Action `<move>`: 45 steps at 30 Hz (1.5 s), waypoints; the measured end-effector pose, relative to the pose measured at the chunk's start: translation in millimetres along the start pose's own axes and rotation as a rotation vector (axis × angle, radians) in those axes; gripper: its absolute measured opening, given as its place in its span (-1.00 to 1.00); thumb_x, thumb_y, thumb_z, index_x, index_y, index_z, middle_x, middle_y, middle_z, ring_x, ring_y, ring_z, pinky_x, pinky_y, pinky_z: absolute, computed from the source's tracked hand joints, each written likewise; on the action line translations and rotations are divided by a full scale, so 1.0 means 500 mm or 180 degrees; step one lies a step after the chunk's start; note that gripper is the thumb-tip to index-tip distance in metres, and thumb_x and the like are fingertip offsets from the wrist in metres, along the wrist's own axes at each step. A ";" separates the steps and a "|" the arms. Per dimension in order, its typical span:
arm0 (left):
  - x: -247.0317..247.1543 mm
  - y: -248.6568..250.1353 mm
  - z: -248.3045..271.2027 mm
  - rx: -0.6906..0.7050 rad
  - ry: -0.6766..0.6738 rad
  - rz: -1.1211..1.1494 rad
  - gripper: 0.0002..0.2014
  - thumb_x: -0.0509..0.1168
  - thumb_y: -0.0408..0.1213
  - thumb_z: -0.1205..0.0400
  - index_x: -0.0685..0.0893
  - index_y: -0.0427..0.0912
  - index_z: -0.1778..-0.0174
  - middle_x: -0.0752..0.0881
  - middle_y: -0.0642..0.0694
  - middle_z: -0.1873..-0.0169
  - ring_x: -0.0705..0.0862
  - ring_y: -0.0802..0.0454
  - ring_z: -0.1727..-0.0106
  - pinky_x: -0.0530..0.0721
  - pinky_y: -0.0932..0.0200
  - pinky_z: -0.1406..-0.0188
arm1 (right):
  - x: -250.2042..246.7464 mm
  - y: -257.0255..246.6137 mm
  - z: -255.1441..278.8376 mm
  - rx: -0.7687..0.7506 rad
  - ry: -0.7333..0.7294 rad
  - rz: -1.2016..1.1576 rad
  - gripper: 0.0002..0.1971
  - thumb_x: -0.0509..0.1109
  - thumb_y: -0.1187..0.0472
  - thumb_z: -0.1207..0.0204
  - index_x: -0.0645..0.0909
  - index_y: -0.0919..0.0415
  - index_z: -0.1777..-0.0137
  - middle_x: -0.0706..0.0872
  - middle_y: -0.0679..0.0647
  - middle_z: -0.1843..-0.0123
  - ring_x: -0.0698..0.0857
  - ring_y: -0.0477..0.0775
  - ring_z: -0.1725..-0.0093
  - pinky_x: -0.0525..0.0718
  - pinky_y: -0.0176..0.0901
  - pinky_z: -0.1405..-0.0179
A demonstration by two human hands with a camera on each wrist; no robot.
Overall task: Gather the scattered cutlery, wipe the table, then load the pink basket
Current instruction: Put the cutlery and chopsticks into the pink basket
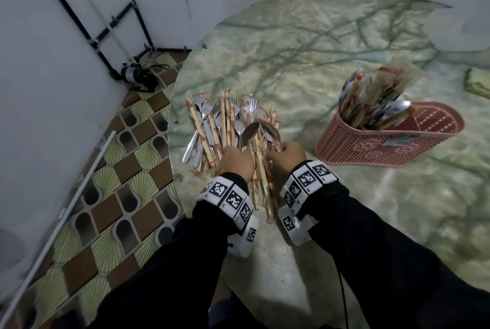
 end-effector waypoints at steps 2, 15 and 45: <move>0.015 -0.014 0.007 -0.0086 -0.0056 -0.0073 -0.63 0.19 -0.18 -0.64 0.47 -0.37 -0.26 0.65 -0.33 -0.12 0.65 -0.28 -0.11 0.60 0.01 0.04 | 0.009 0.007 0.002 0.0003 -0.0052 0.0189 -0.92 0.42 0.27 -0.45 0.65 0.28 0.23 0.74 0.24 0.14 0.69 0.13 0.18 0.65 -0.14 0.22; 0.012 -0.007 0.004 0.0196 -0.0106 -0.0548 -0.74 0.29 -0.20 -0.60 0.58 -0.39 0.18 0.57 -0.24 0.25 0.62 -0.23 0.14 0.45 0.14 0.33 | 0.006 0.009 -0.012 -0.0027 -0.0239 0.0548 -0.73 0.37 0.16 -0.52 0.65 0.42 0.04 0.68 0.29 0.13 0.65 0.16 0.16 0.54 -0.16 0.35; -0.086 -0.010 -0.068 0.0357 0.0826 0.0213 -0.80 0.33 -0.32 -0.55 0.69 -0.42 0.07 0.74 -0.31 0.18 0.72 -0.22 0.15 0.73 -0.03 0.10 | 0.028 -0.024 -0.009 0.0110 -0.0188 -0.0476 -0.81 0.50 0.34 -0.38 0.63 0.34 0.04 0.76 0.25 0.08 0.77 0.24 0.10 0.76 0.13 0.02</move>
Point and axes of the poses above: each hand's wrist, its own z-axis away from the middle knuckle, its own x-axis out of the palm, y = z × x, the point moved 5 cm from there along -z, towards the middle knuckle
